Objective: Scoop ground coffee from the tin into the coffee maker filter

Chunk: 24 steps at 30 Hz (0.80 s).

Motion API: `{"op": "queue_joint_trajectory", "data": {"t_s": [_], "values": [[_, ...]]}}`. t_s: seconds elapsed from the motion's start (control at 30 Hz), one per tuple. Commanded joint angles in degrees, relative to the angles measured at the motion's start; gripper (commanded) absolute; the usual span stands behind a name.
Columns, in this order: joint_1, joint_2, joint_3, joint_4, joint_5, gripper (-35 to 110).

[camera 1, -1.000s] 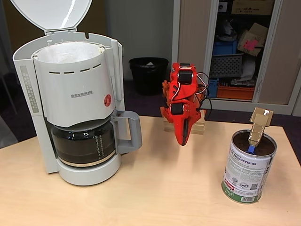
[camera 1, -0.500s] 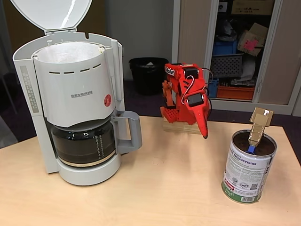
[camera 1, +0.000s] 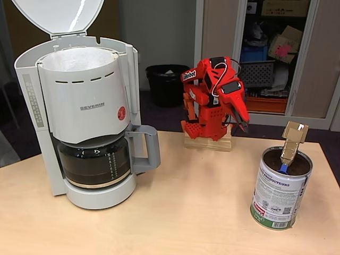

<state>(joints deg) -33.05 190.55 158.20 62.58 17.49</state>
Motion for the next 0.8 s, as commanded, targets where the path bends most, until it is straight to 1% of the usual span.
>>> {"op": "queue_joint_trajectory", "data": {"t_s": [0.0,0.2,0.27,0.3,0.37,0.43,0.5,0.53,0.73,0.77], "values": [[-2.0,1.0,-3.2,1.8,0.6,28],[1.2,-14.4,-10.0,-0.6,-0.2,20],[1.1,-19.0,-13.4,-0.7,-1.6,22],[1.0,-20.7,-14.8,-0.7,-1.8,21],[0.0,-23.3,-16.3,-1.0,-2.4,16],[-0.4,-24.9,-17.0,-1.1,-0.4,10],[-1.1,-25.6,-17.1,-1.7,0.5,8],[-1.8,-25.8,-17.2,-1.9,0.0,0],[-6.3,-29.2,-18.2,-2.8,0.3,0],[-6.9,-29.4,-18.2,-2.5,1.8,0]]}}
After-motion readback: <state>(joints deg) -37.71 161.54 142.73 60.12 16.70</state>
